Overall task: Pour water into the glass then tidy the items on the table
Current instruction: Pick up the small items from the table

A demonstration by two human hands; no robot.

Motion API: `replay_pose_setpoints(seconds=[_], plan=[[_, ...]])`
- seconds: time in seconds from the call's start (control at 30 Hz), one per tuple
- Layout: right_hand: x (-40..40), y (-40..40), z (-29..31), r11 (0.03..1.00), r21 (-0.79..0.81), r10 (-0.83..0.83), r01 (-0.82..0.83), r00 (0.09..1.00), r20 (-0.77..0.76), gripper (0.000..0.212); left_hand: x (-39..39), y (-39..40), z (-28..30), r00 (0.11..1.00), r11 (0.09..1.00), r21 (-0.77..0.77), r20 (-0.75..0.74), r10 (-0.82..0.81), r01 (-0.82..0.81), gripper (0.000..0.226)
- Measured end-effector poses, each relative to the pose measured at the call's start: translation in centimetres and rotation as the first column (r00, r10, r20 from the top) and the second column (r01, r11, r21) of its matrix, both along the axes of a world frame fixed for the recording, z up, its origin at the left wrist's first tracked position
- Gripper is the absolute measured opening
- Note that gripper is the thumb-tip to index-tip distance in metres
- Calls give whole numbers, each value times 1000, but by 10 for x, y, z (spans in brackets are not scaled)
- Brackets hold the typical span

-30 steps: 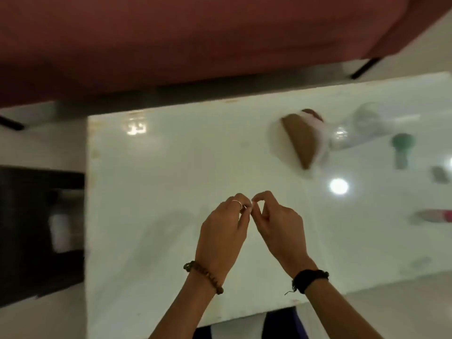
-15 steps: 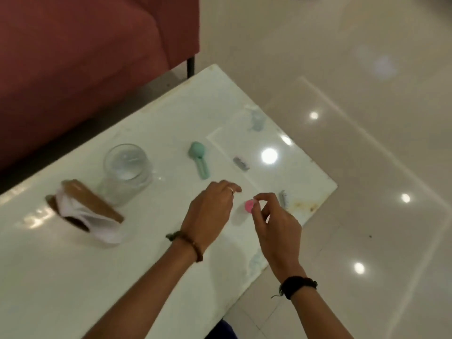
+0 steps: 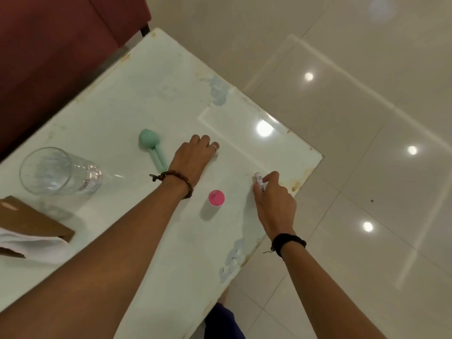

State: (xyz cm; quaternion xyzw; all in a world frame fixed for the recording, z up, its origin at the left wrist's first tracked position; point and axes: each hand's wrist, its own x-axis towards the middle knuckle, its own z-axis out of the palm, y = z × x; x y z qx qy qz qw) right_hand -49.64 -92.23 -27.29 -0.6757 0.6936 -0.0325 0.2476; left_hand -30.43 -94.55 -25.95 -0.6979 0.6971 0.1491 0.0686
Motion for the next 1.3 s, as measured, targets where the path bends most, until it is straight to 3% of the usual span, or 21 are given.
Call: replay_pose_setpoints(seconds=[0.1, 0.17, 0.23, 0.3, 0.37, 0.5, 0.63, 0.77, 1.0, 1.2, 1.3], plan=[[2, 8, 9, 999, -28, -34, 36, 997, 66, 31, 2, 11, 4, 985, 994, -29, -139, 103, -108, 39], [9, 12, 23, 995, -86, -45, 59, 988, 149, 29, 1, 25, 11, 921, 945, -127, -295, 255, -303, 32], [23, 22, 42, 988, -150, -9, 47, 970, 245, 27, -3, 46, 24, 763, 839, -150, -522, 382, -522, 27], [43, 38, 64, 985, -172, 61, 0, 936, 348, 24, -4, 72, 41, 551, 743, -76, -722, 418, -665, 22], [68, 58, 81, 985, -162, 128, -63, 891, 436, 26, -2, 105, 59, 341, 657, 42, -829, 443, -752, 22], [121, 113, 94, 976, -43, 200, -216, 790, 579, 26, 17, 186, 83, -32, 408, 279, -855, 517, -869, 25], [175, 185, 92, 928, 36, 270, -372, 733, 625, 23, 55, 281, 95, -259, 133, 368, -827, 499, -920, 28], [230, 275, 97, 840, 84, 354, -536, 658, 665, 15, 96, 381, 103, -379, -62, 395, -810, 448, -917, 28], [321, 467, 115, 603, 97, 480, -792, 457, 748, 8, 156, 580, 123, -459, -368, 335, -825, 330, -867, 25], [382, 653, 131, 291, 88, 508, -953, 232, 830, 26, 184, 780, 139, -466, -694, 87, -799, 381, -715, 23], [410, 735, 136, 100, 58, 555, -993, 104, 825, 22, 188, 871, 137, -508, -743, -129, -653, 562, -657, 23]])
